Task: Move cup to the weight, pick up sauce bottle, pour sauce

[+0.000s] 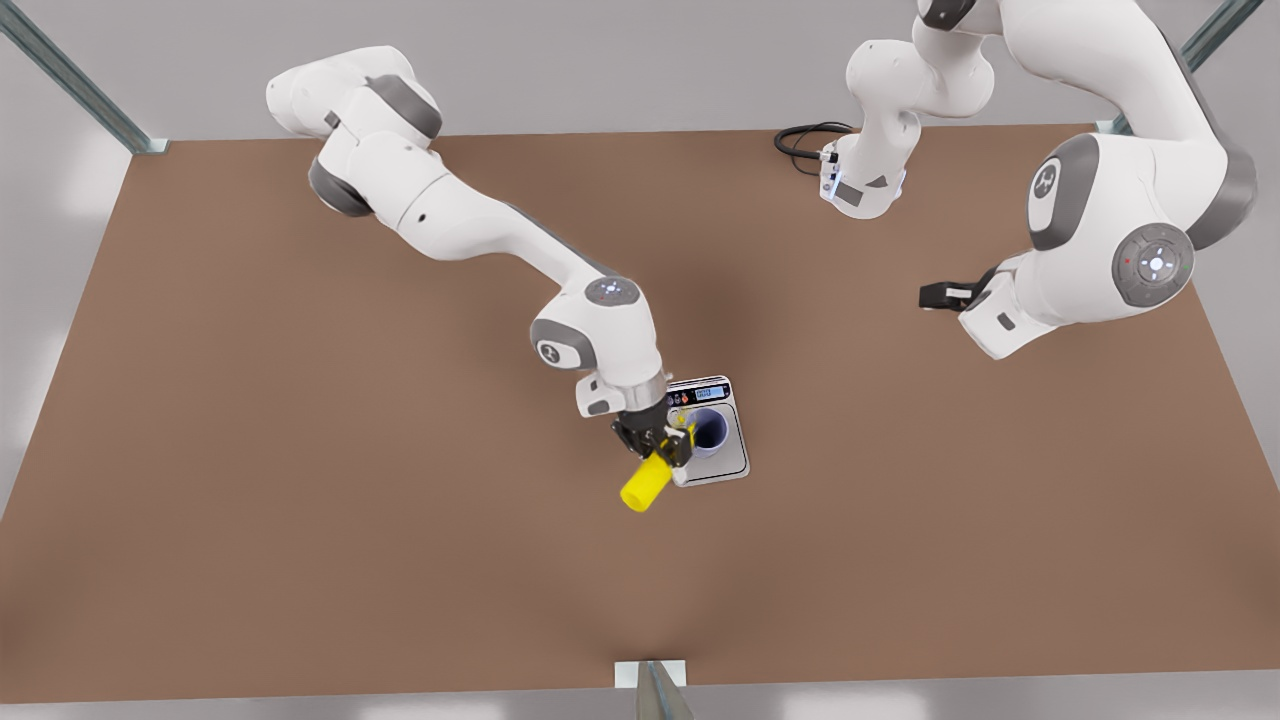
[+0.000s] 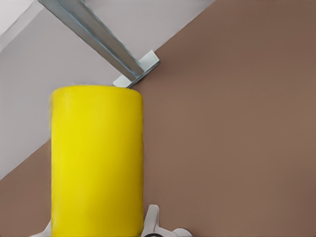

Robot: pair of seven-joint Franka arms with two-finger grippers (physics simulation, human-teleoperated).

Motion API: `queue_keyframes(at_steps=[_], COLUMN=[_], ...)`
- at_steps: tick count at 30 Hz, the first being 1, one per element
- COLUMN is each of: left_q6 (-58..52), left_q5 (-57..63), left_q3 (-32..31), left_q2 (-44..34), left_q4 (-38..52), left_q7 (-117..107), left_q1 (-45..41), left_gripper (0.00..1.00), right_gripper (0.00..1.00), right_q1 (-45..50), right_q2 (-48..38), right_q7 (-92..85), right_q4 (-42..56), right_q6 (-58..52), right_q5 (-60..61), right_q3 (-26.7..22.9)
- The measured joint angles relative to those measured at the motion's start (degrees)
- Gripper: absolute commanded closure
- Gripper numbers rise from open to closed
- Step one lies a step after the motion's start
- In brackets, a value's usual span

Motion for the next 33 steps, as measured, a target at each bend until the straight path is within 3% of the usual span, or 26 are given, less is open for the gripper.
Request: queue_keyframes(at_steps=[7,13,16,19,27,33], left_q6=[-0.01,-0.01,-0.01,-0.09,-0.45,-0.78], left_q5=[0.0,0.09,0.11,0.12,0.18,0.33], left_q3=[-0.09,-0.09,-0.09,-0.09,0.0,0.0], left_q2=[-0.02,-0.27,-0.19,-0.28,-0.37,-0.28], left_q4=[0.09,0.26,0.26,0.26,0.09,0.09], left_q7=[-0.44,-0.64,-0.62,-0.62,-0.62,-0.62], left_q1=[-0.08,-0.02,-0.07,0.01,-0.06,-0.01], left_gripper=[0.0,0.0,0.0,0.0,0.0,0.0], right_gripper=[0.79,0.79,0.79,0.79,0.79,0.79], right_q1=[2.86,2.67,0.47,-1.72,-8.37,-10.73], right_q2=[5.3,4.9,0.95,-2.52,-15.51,-18.48], right_q7=[-0.51,-0.53,-0.27,-0.39,-0.51,-6.25], right_q4=[5.61,5.44,0.41,-2.8,-16.49,-22.43], right_q6=[-0.23,0.09,0.36,1.92,2.43,-0.99], right_q5=[-4.43,-4.44,-3.73,2.35,40.21,62.82], right_q3=[-0.14,0.02,0.01,0.0,-0.07,-0.39])
